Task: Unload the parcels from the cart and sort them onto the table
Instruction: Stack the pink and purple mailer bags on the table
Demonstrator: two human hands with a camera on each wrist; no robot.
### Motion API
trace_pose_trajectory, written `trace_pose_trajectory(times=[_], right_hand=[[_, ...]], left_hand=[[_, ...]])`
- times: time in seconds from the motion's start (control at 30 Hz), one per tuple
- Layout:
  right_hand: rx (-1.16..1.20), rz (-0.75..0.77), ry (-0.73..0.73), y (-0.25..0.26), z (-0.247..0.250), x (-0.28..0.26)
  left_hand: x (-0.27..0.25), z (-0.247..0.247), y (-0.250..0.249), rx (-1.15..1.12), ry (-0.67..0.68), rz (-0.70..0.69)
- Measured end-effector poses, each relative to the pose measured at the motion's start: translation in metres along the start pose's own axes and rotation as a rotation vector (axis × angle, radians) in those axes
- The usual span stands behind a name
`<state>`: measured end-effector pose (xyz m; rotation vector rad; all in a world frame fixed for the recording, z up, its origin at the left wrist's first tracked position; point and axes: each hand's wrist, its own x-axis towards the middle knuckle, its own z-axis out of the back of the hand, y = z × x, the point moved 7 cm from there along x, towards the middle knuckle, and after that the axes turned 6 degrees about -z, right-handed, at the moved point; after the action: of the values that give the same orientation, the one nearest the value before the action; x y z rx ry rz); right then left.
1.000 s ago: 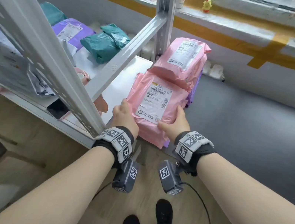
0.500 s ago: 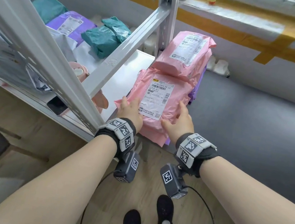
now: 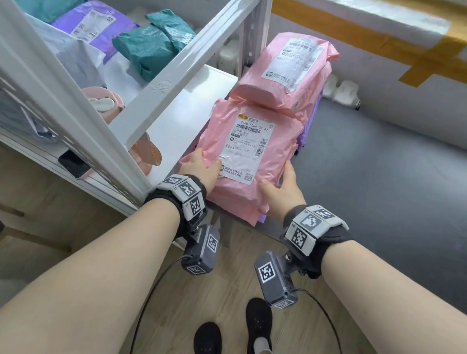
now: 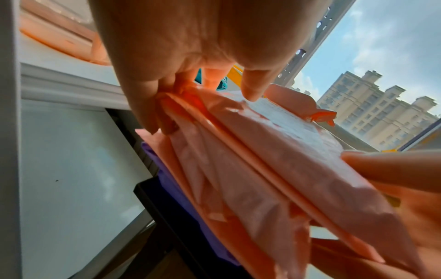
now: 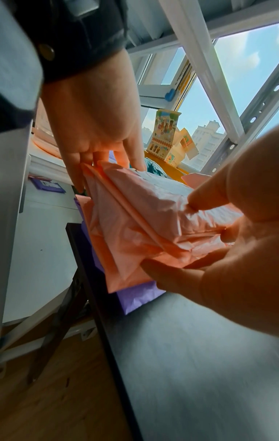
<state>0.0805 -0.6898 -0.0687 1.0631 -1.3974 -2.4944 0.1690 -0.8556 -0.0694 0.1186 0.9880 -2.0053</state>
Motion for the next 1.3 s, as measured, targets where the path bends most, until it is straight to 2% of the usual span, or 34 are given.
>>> trace_pose_trajectory(times=[0.3, 0.4, 0.47, 0.53, 0.6, 0.77, 1.3], right_hand=[[-0.023, -0.02, -0.047, -0.004, -0.004, 0.005], [-0.026, -0.031, -0.05, -0.005, -0.005, 0.005], [-0.027, -0.032, -0.062, -0.005, -0.005, 0.004], [-0.021, -0.01, -0.07, -0.004, -0.006, 0.003], [-0.031, 0.012, -0.065, -0.001, -0.006, 0.002], [-0.056, 0.011, -0.041, 0.003, -0.005, -0.001], [-0.118, -0.058, -0.1, 0.004, 0.018, -0.042]], left_hand=[[0.003, -0.002, 0.002, 0.124, -0.03, -0.055], [-0.001, 0.004, -0.001, 0.193, -0.085, -0.046], [-0.009, 0.01, -0.012, 0.301, -0.179, -0.124], [-0.017, 0.012, -0.027, 0.421, -0.258, -0.294], [-0.019, 0.007, -0.035, 0.519, -0.229, -0.408], [-0.016, -0.003, -0.034, 0.606, -0.091, -0.403], [-0.052, 0.009, -0.058, 0.589, -0.088, -0.52]])
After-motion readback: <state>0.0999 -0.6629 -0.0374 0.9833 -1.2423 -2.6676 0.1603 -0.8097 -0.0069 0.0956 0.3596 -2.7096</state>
